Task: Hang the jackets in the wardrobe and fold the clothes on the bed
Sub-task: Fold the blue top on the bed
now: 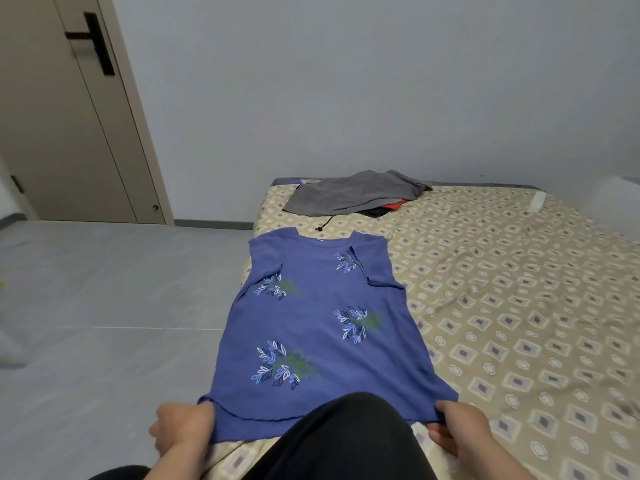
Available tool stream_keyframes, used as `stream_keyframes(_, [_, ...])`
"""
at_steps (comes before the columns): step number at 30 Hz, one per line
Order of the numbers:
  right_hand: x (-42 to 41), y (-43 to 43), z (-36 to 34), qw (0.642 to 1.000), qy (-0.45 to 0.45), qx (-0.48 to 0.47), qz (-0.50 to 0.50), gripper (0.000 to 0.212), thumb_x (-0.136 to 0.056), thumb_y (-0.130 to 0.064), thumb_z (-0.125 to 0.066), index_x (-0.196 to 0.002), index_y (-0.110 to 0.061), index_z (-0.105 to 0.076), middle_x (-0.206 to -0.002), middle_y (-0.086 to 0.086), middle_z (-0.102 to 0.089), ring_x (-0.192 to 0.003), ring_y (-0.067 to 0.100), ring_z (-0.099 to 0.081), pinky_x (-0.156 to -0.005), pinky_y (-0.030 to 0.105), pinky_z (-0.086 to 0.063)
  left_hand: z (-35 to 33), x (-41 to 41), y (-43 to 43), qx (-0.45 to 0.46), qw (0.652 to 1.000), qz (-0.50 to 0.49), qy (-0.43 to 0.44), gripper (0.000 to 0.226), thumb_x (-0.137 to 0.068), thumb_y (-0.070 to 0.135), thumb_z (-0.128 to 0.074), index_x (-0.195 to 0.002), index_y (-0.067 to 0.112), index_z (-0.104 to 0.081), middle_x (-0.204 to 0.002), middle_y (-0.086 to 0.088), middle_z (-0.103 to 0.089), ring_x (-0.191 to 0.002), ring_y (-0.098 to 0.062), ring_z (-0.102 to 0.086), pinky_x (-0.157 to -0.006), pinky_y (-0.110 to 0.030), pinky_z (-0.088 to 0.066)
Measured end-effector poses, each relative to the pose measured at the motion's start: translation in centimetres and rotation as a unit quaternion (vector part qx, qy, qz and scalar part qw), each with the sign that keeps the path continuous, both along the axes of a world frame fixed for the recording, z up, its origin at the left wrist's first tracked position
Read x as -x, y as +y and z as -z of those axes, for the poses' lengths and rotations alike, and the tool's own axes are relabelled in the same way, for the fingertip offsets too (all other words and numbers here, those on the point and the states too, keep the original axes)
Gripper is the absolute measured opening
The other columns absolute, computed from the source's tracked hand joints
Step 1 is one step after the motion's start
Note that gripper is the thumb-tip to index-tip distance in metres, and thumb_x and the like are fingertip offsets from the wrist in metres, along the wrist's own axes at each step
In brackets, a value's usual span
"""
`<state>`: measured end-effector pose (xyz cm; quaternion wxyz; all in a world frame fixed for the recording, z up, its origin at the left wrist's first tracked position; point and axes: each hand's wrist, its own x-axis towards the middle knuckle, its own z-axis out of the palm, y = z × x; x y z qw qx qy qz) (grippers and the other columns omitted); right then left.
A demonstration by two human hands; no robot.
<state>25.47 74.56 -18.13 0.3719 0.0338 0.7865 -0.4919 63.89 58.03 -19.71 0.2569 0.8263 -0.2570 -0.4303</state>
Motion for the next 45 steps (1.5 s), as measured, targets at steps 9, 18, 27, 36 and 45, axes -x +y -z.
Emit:
stream_keyframes(9, [-1.9,-0.9,0.5,0.995,-0.062,0.074,0.03,0.008,-0.086,0.002,-0.05,-0.088,-0.005,-0.053,-0.083,0.015,-0.051,-0.066,0.03,-0.05,-0.068,0.042,-0.052,1.8,0.9,0.4,0.06,0.982,0.112,0.141,0.026,-0.086,0.012,-0.073,-0.071,0.001,-0.055,-0.043,-0.01,-0.047,-0.033,-0.018,-0.041,-0.041,-0.022,-0.035])
stream_keyframes(18, [-1.7,-1.4,0.5,0.996,-0.036,0.073,0.044,0.003,-0.092,-0.012,-0.058,-0.091,-0.015,-0.059,-0.098,0.008,-0.064,-0.087,0.029,-0.063,-0.071,0.039,-0.053,0.9,0.2,-0.8,0.061,0.978,-0.031,0.199,0.018,-0.085,0.003,-0.05,-0.068,0.01,-0.046,-0.039,-0.002,-0.039,-0.032,-0.016,-0.034,-0.033,-0.016,-0.031])
stream_keyframes(27, [-3.6,-0.2,-1.5,0.974,-0.089,0.076,-0.192,0.009,-0.089,-0.005,-0.063,-0.086,-0.01,-0.057,-0.074,0.013,-0.059,-0.062,0.024,-0.053,-0.054,0.027,-0.042,2.7,1.2,1.0,0.008,0.973,0.037,0.228,0.028,-0.092,0.012,-0.064,-0.114,-0.005,-0.062,-0.111,-0.025,-0.067,-0.103,-0.04,-0.065,-0.095,-0.048,-0.051])
stream_keyframes(36, [-4.1,-0.5,-1.5,0.956,0.174,-0.024,-0.236,0.037,-0.089,-0.011,-0.062,-0.063,-0.014,-0.036,-0.058,0.007,-0.035,-0.058,0.02,-0.033,-0.057,0.032,-0.026,1.8,0.2,-0.8,0.041,0.987,0.058,0.147,0.033,-0.095,-0.004,-0.047,-0.127,-0.011,-0.054,-0.108,-0.016,-0.056,-0.095,-0.027,-0.056,-0.085,-0.04,-0.052])
stream_keyframes(45, [-3.4,-0.6,-3.0,0.948,0.288,0.045,-0.125,0.014,-0.086,-0.008,-0.067,-0.089,-0.011,-0.054,-0.075,0.009,-0.06,-0.07,0.027,-0.057,-0.066,0.037,-0.043,0.5,1.2,0.2,0.05,0.942,-0.081,0.322,0.033,-0.095,-0.013,-0.031,-0.109,0.008,-0.051,-0.089,-0.01,-0.055,-0.062,-0.02,-0.058,-0.034,-0.018,-0.046])
